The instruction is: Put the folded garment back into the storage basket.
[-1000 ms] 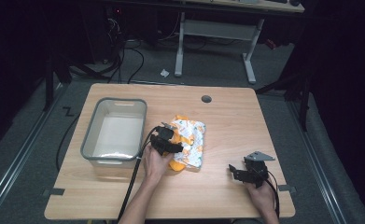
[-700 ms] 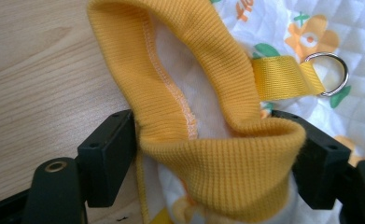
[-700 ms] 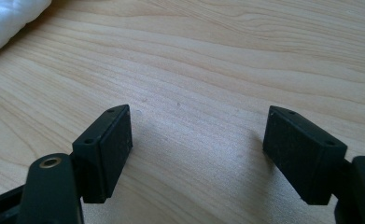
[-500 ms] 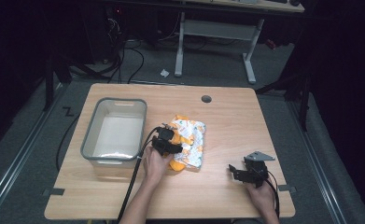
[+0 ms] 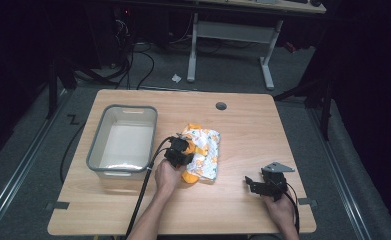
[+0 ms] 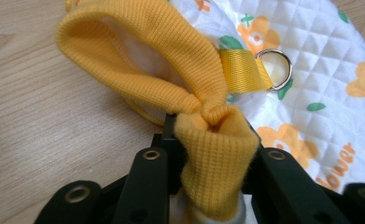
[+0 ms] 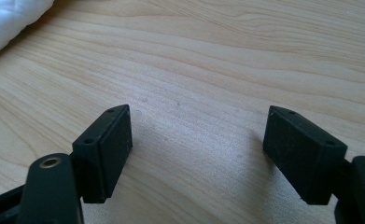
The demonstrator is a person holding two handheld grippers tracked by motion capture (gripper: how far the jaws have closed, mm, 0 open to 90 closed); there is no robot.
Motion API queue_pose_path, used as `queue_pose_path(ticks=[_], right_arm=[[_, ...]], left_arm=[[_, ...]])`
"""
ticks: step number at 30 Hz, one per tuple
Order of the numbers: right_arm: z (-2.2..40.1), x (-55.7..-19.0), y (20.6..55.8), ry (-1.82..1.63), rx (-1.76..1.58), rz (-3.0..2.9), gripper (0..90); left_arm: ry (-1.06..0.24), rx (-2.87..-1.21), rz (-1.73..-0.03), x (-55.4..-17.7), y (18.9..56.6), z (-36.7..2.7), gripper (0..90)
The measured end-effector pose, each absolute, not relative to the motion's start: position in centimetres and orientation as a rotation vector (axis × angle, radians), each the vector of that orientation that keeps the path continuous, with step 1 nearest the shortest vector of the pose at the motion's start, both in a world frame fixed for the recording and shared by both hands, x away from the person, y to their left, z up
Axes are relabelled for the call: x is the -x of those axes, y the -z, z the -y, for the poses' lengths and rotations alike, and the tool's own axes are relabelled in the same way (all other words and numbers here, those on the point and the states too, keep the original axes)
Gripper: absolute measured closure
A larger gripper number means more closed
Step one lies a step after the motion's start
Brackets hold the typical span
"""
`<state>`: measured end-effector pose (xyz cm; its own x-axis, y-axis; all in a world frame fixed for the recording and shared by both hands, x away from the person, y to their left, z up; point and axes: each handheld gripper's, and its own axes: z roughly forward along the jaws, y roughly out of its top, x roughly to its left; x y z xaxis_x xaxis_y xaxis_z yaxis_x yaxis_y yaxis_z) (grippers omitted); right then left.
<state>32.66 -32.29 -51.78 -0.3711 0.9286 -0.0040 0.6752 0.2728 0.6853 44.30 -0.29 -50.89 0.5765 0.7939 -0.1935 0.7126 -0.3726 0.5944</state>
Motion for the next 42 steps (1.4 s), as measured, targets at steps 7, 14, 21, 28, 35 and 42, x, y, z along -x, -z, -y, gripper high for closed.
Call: queue_pose_path(ticks=[7, 14, 21, 28, 35, 42], right_arm=[[32.3, -32.7, 51.8, -0.846, -1.449, -2.144, 24.2], [32.3, -32.7, 51.8, -0.846, -1.447, -2.144, 24.2], [32.3, -32.6, 51.8, -0.845, -1.448, -2.145, 24.2], [32.3, -32.6, 51.8, -0.846, -1.447, -2.147, 24.2], [32.3, -32.6, 51.8, -0.846, -1.447, -2.147, 24.2], [32.3, -32.6, 51.8, -0.846, -1.448, -2.147, 24.2]], left_arm=[[-0.121, -2.112, -1.180, -44.2, 50.4, 0.0, 76.0], [-0.104, -2.069, -1.144, -43.5, 49.1, -0.2, 76.1], [-0.085, -2.034, -1.111, -42.8, 47.7, -0.6, 76.4], [-0.093, -2.016, -1.090, -42.0, 46.2, -1.2, 76.6], [-0.090, -1.989, -1.074, -41.6, 45.4, -1.7, 76.6], [-0.093, -1.967, -1.056, -41.2, 44.8, -2.0, 76.7]])
